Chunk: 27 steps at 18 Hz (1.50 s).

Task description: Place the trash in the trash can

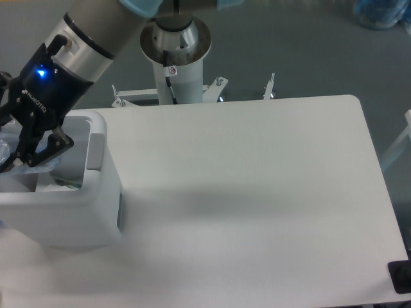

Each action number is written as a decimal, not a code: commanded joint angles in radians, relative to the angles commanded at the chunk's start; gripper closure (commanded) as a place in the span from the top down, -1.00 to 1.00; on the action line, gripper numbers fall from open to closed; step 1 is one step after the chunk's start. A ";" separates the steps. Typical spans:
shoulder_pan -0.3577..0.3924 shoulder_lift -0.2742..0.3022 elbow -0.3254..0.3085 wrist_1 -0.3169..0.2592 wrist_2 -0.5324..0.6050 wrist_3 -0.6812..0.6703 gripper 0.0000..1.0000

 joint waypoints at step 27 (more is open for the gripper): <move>0.477 -0.121 -0.071 -0.006 0.153 0.167 1.00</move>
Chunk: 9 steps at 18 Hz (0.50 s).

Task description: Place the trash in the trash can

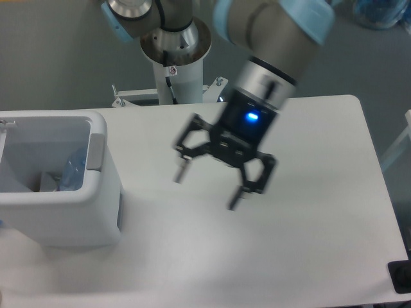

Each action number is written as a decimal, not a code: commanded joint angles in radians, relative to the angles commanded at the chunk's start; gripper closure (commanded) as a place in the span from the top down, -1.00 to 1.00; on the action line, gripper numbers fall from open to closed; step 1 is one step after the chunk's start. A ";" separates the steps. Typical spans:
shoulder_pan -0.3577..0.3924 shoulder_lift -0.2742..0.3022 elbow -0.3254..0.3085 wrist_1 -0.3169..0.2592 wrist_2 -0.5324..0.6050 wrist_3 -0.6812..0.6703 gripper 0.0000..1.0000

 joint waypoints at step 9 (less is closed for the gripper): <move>0.002 -0.049 -0.005 -0.002 0.427 0.151 1.00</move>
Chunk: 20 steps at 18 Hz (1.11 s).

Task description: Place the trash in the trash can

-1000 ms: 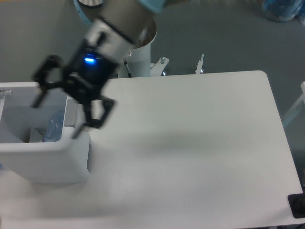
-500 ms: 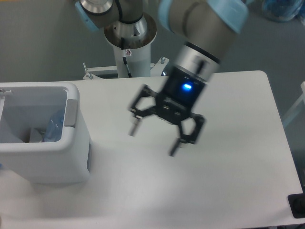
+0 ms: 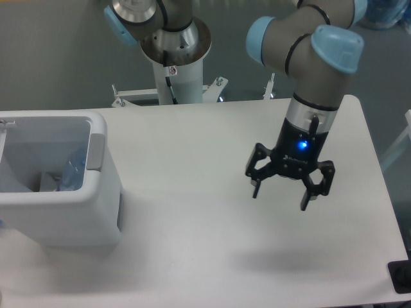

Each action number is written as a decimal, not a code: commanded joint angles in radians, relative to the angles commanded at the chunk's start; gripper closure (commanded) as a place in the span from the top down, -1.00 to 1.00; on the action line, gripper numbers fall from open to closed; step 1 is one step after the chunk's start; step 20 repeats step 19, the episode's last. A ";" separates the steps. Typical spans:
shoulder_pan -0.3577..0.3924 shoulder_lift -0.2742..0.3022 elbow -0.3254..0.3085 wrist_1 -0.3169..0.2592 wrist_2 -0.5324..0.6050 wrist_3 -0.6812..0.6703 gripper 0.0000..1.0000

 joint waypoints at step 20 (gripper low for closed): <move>-0.025 0.012 -0.080 -0.008 0.221 0.264 1.00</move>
